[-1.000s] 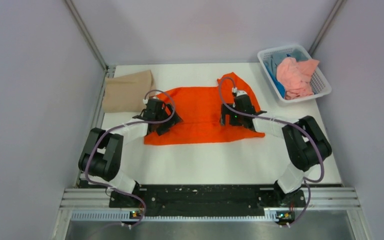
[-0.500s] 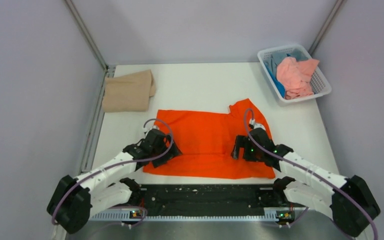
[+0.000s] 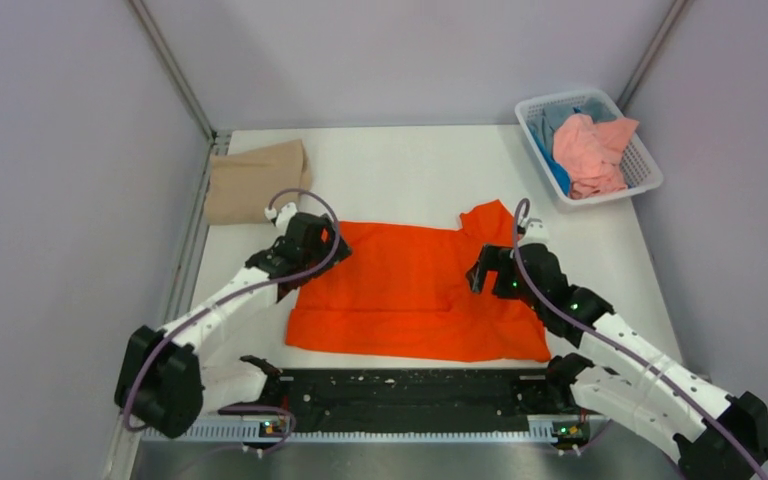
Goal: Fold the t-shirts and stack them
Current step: Fold the flattened tshirt in 1/3 of the way, then grab the side of the flattened tshirt furthest away from the robot with both arms
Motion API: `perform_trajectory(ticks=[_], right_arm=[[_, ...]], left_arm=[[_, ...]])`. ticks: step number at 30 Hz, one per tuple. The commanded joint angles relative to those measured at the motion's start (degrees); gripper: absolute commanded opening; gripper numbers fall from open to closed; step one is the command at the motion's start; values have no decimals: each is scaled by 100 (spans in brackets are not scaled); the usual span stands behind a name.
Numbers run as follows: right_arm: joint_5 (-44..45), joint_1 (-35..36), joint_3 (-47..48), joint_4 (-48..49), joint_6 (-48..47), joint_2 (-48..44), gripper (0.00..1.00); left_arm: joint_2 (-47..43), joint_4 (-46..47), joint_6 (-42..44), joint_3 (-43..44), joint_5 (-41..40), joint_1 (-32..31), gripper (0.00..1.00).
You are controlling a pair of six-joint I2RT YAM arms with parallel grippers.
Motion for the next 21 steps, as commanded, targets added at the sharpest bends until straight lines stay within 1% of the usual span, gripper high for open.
perform_trajectory(ticks=[1,3,6,9,16,18,21], right_arm=[[236,44,20,478,-327,140,98],[364,44,57,411,-424,259,98],[531,40,62,361,-472,394,98],[647,38,50,334,-526,455,98],[883,35,98,202,-620,467,98],[957,28,103,181,-629,467,99],[1036,27,102,152,-643,484,99]], left_arm=[[1208,845,351,560,611,673,99],[1786,1010,418,919,810,839,99],[2495,1116,543,1465,829,904,99],[3095,980,615,1970,834,975,99],[4016,874,756,2711,556,1217,98],[4317,671,771,3053,596,1323,98],[4613,204,844,3516,964,1430,95]])
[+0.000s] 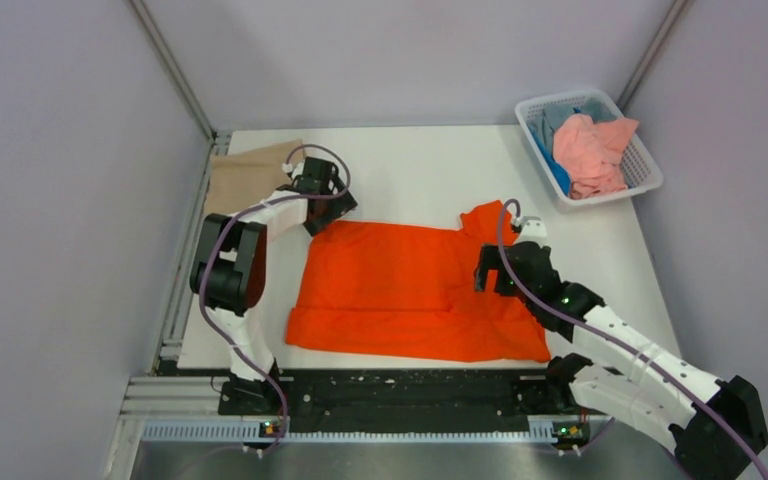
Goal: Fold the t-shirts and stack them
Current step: Grab the side of the flattened tshirt furthest away from the robot with both arms
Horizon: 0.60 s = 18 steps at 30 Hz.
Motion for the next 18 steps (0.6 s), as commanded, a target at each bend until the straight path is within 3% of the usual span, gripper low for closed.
perform_trajectory(ticks=[1,5,13,18], right_arm=[[317,24,110,-4,-92,36,99],[422,13,161,-31,-82,81,99],[425,3,204,-48,-40,259,99],[417,0,191,-21,-19,303,99]], left_arm=[[334,-393,205,593,263,150,94],[204,-640,321,651,330,151,90],[192,-1293,998,1065,-809,199,89],[645,-1635,1333,1319,-498,292,88]])
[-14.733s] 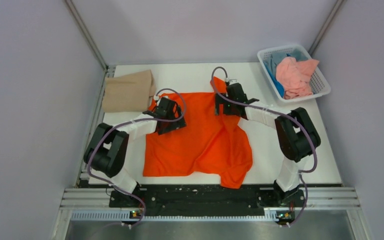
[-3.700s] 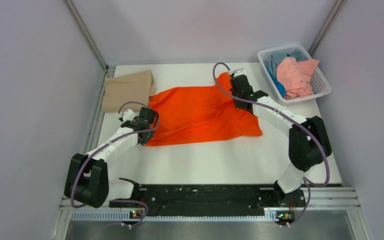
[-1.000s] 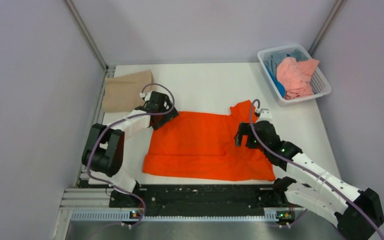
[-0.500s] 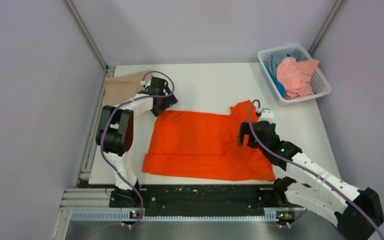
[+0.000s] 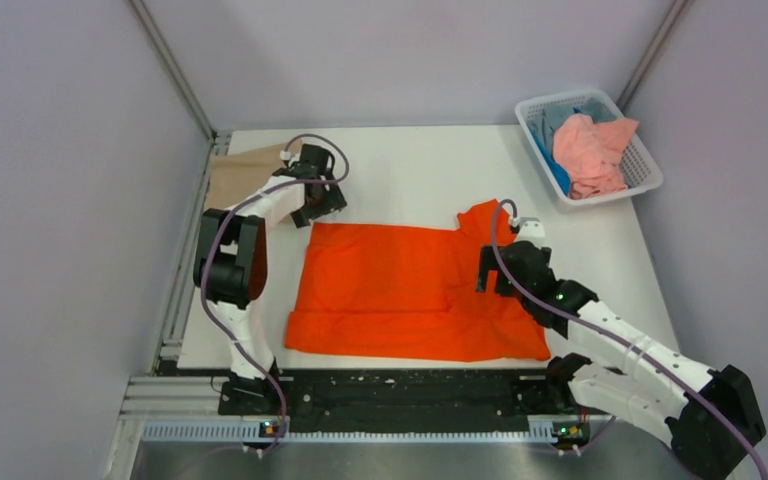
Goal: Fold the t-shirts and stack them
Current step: Grab the side of the flattened tshirt furthest away from the robot with both arms
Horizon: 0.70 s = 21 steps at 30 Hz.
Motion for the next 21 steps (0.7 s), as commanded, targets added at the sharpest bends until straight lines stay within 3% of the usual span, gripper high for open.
perform_trajectory(ticks=[1,5,10,13,17,21], right_arm=[[92,0,199,23,-11,35,99],[53,2,165,10,-19,32,99],[73,2,144,-12,-13,-63,99],[93,-1,134,-9,-13,-88,99],[77,-7,105,6,4,-73,99],[97,-4,94,23,5,-39,99]], left_arm=[[289,-283,454,239,150,103,87],[457,-105,513,268,299,119,83],[785,-744,326,532,578,132,70],[682,-574,296,254,1046,124,50],[370,-305,240,-222,1171,116,38],[284,-274,298,-359,1174,106,20]])
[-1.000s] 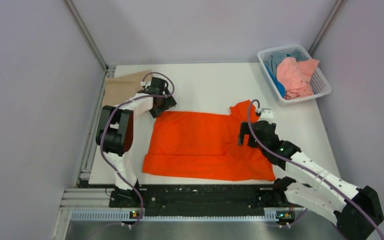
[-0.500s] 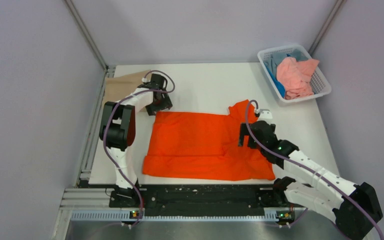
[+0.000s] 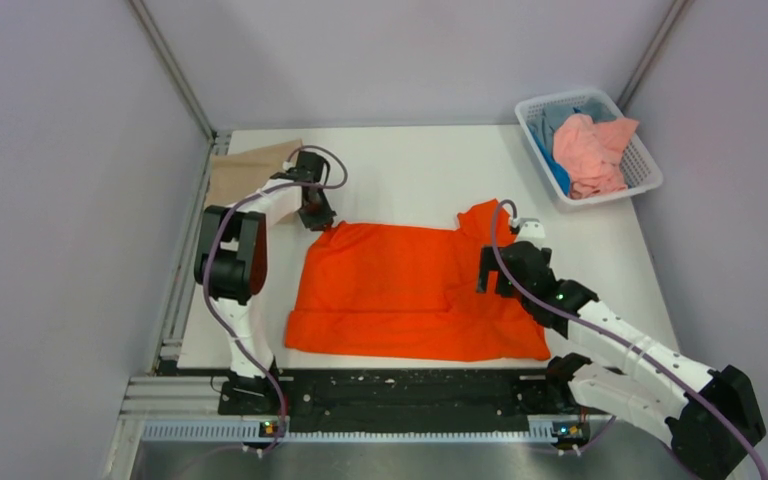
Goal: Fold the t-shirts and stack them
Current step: Grab the side of the flattened tshirt furthest away from the robot with both arms
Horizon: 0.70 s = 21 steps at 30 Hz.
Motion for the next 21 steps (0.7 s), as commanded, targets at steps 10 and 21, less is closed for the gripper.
perform_trajectory(ticks=[10,21], right_arm=[[225,-6,144,97,-1,-10,99],[318,-7,370,228,97,407,99]], left_arm=[[-857,192,-32,-473,-479,-64,0],[-1762,510,150,-480,-948,-64,0]])
